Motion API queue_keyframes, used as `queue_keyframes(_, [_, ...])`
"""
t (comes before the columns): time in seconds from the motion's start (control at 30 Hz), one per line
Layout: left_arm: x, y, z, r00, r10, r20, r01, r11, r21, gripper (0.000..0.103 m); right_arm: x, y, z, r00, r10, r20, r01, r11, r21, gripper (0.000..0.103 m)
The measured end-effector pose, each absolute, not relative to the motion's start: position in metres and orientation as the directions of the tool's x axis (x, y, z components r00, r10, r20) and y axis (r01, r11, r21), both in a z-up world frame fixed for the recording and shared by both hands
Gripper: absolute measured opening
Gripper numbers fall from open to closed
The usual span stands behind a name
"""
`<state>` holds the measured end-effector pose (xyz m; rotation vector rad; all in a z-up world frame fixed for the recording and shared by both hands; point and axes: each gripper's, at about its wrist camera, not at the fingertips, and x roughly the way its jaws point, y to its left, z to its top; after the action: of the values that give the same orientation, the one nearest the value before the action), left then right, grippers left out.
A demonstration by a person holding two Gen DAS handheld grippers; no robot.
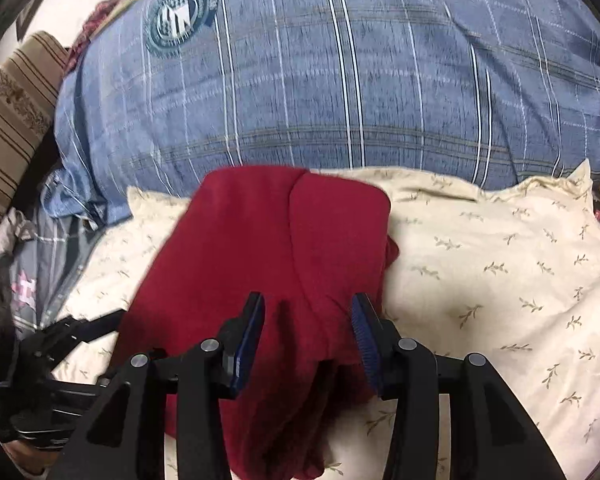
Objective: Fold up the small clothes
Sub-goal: 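Press and square the folded sweatshirt bundle with both grippers open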
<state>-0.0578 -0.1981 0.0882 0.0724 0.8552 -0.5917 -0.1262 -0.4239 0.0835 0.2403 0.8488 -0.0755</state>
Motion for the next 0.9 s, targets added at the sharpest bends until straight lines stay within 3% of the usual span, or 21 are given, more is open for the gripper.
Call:
queue_keyframes(0.23, [-0.055, -0.197, 0.088, 0.497, -0.471, -0.729, 0.513, 0.837, -0.191, 0.077, -0.118, -0.429, 0.061, 0.611, 0.048, -0.790, 0.189, 0.960, 0.205, 0.051])
queue_keyframes(0.33, [-0.050, -0.190, 0.091, 0.479, -0.512, -0.713, 0.504, 0.826, -0.254, 0.075, -0.120, -0.433, 0.064, 0.621, 0.065, -0.781, 0.186, 0.956, 0.228, 0.051])
queue_keyframes(0.4, [-0.044, -0.185, 0.092, 0.467, -0.538, -0.701, 0.490, 0.818, -0.302, 0.075, -0.124, -0.442, 0.066, 0.646, 0.076, -0.760, 0.209, 0.940, 0.271, 0.060])
queue_keyframes(0.47, [-0.038, -0.182, 0.091, 0.458, -0.554, -0.695, 0.481, 0.812, -0.330, 0.075, -0.124, -0.454, 0.065, 0.666, 0.069, -0.743, 0.251, 0.917, 0.311, 0.080])
queue_keyframes(0.67, [-0.016, -0.184, 0.082, 0.414, -0.586, -0.696, 0.456, 0.796, -0.398, 0.076, -0.108, -0.476, 0.038, 0.676, 0.205, -0.708, 0.253, 0.838, 0.484, 0.081])
queue_keyframes(0.9, [0.007, -0.200, 0.078, 0.401, -0.598, -0.694, 0.483, 0.782, -0.394, 0.082, -0.094, -0.473, 0.031, 0.689, 0.263, -0.676, 0.198, 0.828, 0.525, 0.087])
